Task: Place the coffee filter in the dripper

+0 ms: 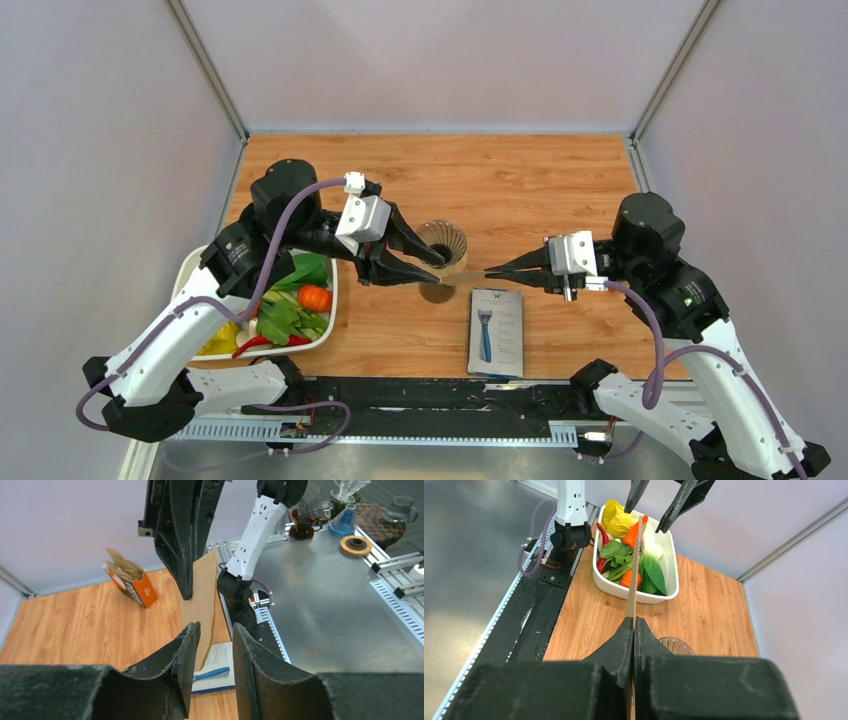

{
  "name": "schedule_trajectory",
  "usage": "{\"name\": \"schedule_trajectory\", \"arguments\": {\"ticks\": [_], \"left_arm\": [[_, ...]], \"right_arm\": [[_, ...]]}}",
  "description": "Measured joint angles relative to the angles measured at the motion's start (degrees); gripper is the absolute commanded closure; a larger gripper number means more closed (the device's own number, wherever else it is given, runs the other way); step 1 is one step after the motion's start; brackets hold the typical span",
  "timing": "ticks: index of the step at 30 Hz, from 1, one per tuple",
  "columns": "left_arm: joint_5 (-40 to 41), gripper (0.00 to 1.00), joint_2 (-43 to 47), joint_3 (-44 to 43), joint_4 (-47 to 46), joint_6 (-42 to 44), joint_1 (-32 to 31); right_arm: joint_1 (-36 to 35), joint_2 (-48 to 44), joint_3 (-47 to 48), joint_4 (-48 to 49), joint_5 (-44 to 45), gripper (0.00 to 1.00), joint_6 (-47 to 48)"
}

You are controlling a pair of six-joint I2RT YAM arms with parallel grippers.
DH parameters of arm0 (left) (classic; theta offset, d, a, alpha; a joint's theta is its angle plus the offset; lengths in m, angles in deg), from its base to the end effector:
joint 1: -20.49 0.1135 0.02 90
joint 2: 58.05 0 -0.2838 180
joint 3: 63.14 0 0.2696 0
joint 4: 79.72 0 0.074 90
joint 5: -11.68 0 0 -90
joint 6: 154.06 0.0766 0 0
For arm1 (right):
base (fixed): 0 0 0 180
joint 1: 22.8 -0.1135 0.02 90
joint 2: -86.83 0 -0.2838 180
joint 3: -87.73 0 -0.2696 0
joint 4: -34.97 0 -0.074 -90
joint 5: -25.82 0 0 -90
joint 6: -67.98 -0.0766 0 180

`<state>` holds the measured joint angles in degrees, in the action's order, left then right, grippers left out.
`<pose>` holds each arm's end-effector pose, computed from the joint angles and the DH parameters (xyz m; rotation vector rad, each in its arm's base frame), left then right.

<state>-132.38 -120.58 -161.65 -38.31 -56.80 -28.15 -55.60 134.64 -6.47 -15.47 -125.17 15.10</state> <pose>0.1026 -0.2104 0.5124 1.4368 1.0890 -1.3060 0.0901 0.1378 0.4658 -1.5250 0.8706 0.8861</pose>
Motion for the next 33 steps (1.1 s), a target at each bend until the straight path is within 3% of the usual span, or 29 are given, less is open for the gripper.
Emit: {"name": "schedule_trajectory", "arguments": {"ticks": [33], "left_arm": [[3.9,0.65,-0.9,0.0,0.5,3.1,-1.5]], "right_arm": [[-2.0,1.5,0.0,-1.2,1.5,1.0,0.5]]}}
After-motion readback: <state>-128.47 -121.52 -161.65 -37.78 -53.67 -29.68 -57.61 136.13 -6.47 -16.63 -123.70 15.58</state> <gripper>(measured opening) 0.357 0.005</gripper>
